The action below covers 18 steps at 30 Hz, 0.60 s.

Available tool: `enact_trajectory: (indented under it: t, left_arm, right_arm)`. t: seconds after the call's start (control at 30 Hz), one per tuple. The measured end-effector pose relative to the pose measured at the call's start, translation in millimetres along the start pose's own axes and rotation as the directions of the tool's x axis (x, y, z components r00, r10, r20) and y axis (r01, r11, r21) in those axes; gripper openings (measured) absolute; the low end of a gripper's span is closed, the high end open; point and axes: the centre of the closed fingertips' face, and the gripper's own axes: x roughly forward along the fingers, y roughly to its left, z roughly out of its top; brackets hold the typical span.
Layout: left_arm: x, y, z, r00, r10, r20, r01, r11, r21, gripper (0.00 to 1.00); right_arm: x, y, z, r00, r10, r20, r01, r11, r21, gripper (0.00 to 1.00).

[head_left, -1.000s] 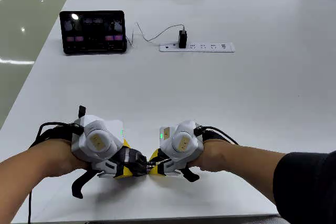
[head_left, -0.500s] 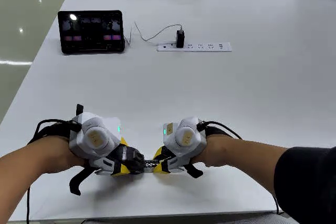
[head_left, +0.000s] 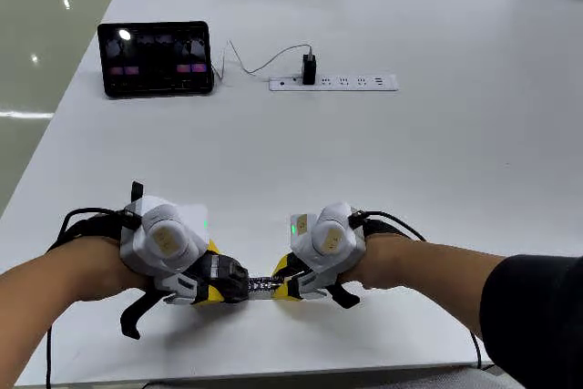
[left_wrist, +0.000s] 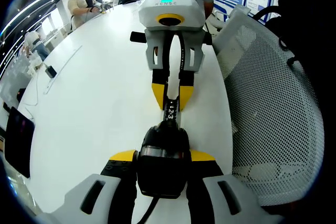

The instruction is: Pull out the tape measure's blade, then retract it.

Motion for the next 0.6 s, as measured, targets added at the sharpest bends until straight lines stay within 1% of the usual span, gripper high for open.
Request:
enact_trajectory:
  t: [0.23, 0.6]
  left_arm:
    - [0.5, 0.1, 0.4, 1.0, 0.001, -0.003, -0.001, 1.0, 0.0, 0.3]
    - [0.3, -0.5, 0.5, 1.0, 0.002, -0.001, -0.002, 1.0, 0.001, 0.3]
  right_arm:
    - [-3.9, -1.5, -5.4, 0.9999, -0.002, -0.012, 0.002, 1.0, -0.014, 0.11]
    - [-7.6, -2.6, -12.0, 0.9999, 0.0, -0.014, 0.0, 1.0, -0.001, 0.11]
